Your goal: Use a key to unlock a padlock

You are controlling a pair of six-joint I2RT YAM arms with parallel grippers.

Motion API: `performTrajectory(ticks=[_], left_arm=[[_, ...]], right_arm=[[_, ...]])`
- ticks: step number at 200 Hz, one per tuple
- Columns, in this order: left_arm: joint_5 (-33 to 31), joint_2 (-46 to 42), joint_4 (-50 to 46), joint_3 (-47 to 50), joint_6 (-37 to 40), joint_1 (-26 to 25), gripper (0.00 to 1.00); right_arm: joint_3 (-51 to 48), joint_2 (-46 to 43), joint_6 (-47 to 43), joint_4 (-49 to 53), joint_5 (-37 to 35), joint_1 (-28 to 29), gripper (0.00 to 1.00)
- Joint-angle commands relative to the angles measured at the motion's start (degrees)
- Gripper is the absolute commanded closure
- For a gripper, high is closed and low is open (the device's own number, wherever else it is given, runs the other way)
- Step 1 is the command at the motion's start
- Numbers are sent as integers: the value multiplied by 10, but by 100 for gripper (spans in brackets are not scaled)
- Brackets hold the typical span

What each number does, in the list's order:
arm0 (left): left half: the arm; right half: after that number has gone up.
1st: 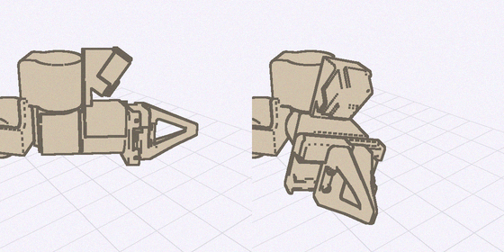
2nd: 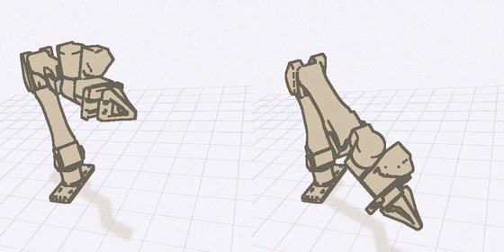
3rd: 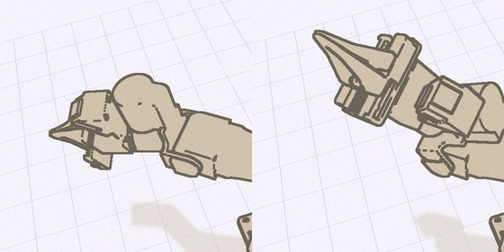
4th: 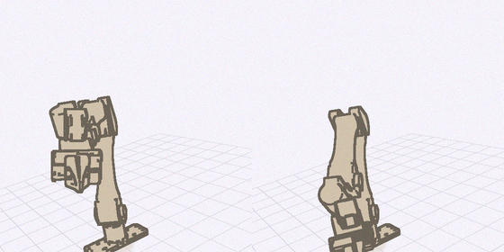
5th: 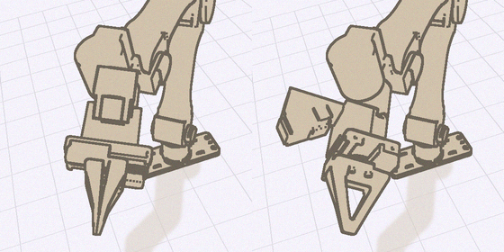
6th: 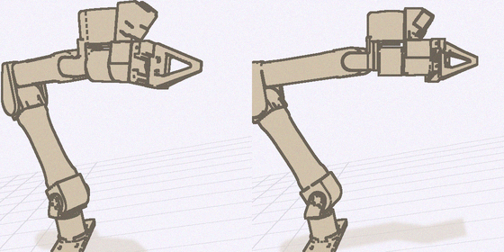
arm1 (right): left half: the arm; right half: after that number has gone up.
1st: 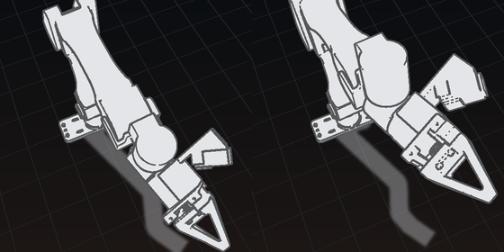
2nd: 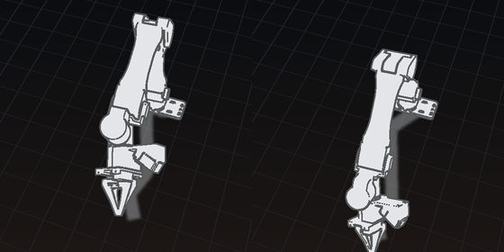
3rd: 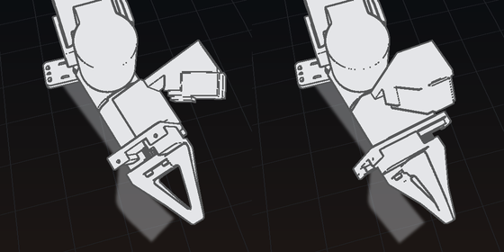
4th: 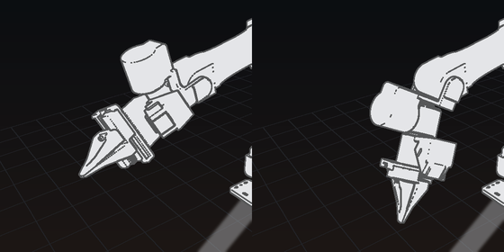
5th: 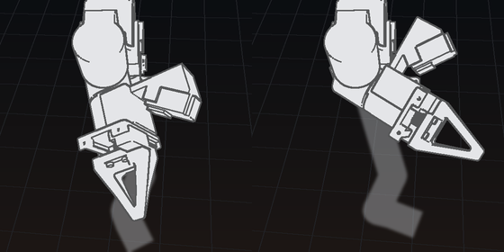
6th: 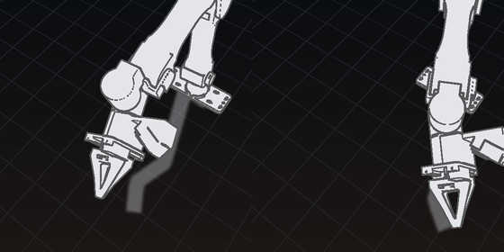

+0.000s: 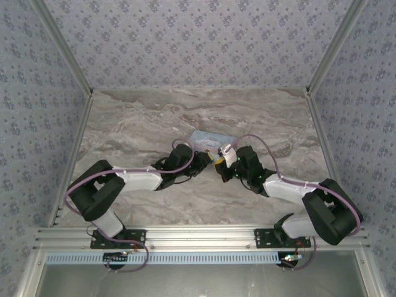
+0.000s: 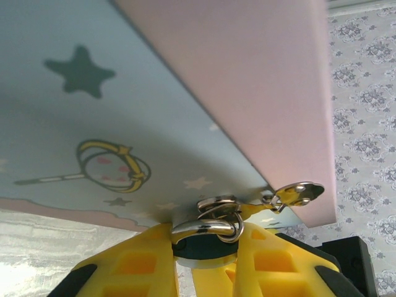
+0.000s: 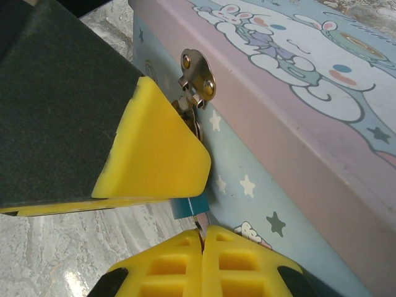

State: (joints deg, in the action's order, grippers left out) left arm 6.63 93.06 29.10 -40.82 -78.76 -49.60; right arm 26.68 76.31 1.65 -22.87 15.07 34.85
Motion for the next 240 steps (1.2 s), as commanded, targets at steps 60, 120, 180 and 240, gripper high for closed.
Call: performTrajectory(ticks=[60, 120, 180, 240], left_arm=[[66, 27, 14, -15, 0, -6, 80], [67, 62, 52, -4, -14, 4, 75], [58, 36, 65, 25, -9, 13, 58], [24, -88, -35, 67, 48, 38, 29]], right_arm=[[-3, 40, 95, -113, -2, 0, 100], [-41, 102, 206, -183, -32, 18, 100], [-49, 111, 239, -177, -63, 34, 100], [-40, 103, 283, -134, -54, 34, 100]])
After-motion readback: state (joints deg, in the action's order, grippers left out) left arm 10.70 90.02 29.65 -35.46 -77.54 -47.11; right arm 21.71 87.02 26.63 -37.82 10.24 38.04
